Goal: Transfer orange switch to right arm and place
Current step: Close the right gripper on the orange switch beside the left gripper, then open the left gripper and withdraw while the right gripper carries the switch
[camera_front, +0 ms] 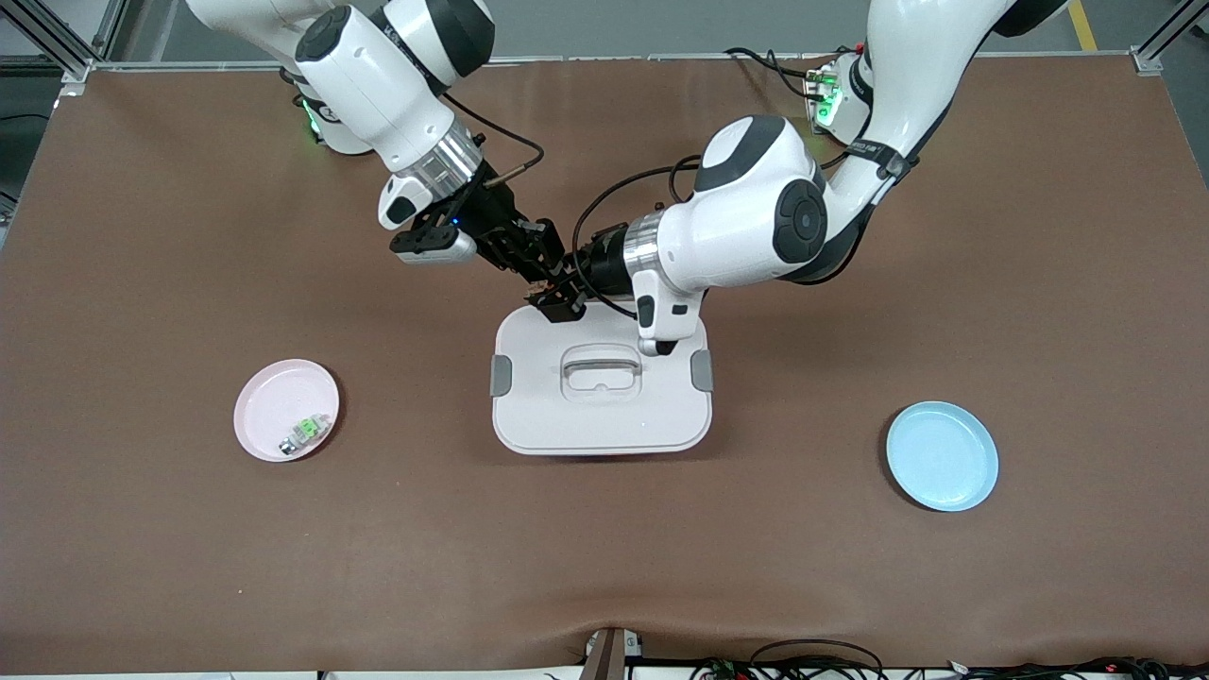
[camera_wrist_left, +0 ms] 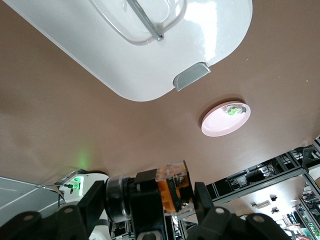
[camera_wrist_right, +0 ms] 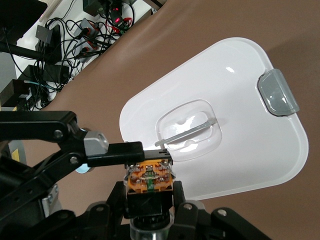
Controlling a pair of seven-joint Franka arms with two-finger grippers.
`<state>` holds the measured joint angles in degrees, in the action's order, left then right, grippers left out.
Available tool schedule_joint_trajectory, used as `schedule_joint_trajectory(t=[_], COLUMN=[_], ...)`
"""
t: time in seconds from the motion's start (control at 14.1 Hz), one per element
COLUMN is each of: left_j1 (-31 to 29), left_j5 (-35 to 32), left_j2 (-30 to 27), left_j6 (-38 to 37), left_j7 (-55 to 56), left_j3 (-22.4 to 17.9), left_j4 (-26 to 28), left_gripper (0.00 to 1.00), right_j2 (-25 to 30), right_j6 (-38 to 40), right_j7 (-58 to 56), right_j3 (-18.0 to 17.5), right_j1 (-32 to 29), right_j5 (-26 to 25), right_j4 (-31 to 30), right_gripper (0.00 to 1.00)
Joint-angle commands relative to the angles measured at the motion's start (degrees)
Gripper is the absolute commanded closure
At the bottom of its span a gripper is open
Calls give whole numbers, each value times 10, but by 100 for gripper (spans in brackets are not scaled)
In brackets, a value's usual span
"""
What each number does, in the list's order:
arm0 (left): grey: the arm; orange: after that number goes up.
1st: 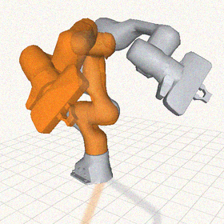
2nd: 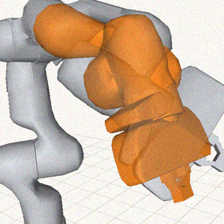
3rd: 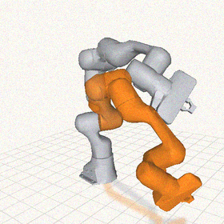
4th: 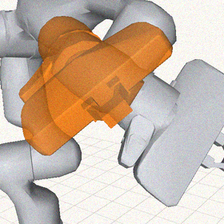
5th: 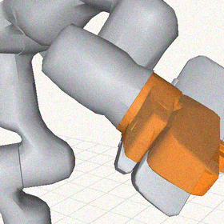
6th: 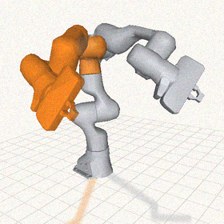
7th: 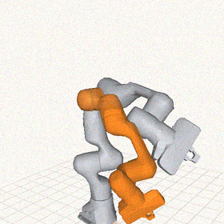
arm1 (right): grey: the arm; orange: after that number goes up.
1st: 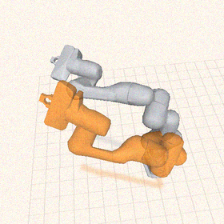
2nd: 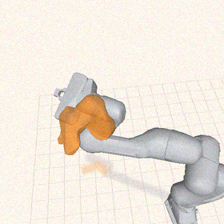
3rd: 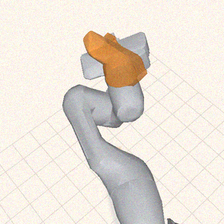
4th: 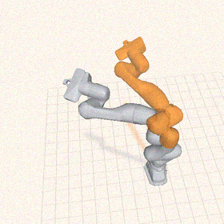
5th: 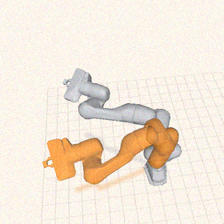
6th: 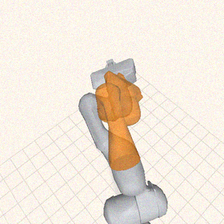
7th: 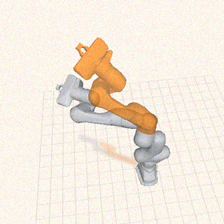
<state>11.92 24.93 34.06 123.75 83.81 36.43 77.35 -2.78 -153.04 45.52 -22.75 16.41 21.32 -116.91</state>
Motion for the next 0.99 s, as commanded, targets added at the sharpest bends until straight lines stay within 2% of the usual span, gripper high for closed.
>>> schedule_joint_trajectory(t=[0.0,0.07,0.5,0.92], left_j1=[12,12,6,-11], left_j5=[-10,-11,-18,-75], left_j2=[1,1,-7,-30], left_j6=[-3,-3,-1,-8], left_j7=[22,32,40,57], left_j3=[0,0,-2,-3], left_j4=[-9,-9,-9,-10], left_gripper=[74,1,0,0], right_j2=[-11,-11,-13,-14], right_j6=[-1,-1,0,33], right_j7=[2,2,-6,-146], right_j3=[0,0,0,3], right_j1=[2,2,2,-10], right_j5=[-11,-11,-13,-13], right_j4=[13,13,14,15], right_gripper=[100,100,100,100])
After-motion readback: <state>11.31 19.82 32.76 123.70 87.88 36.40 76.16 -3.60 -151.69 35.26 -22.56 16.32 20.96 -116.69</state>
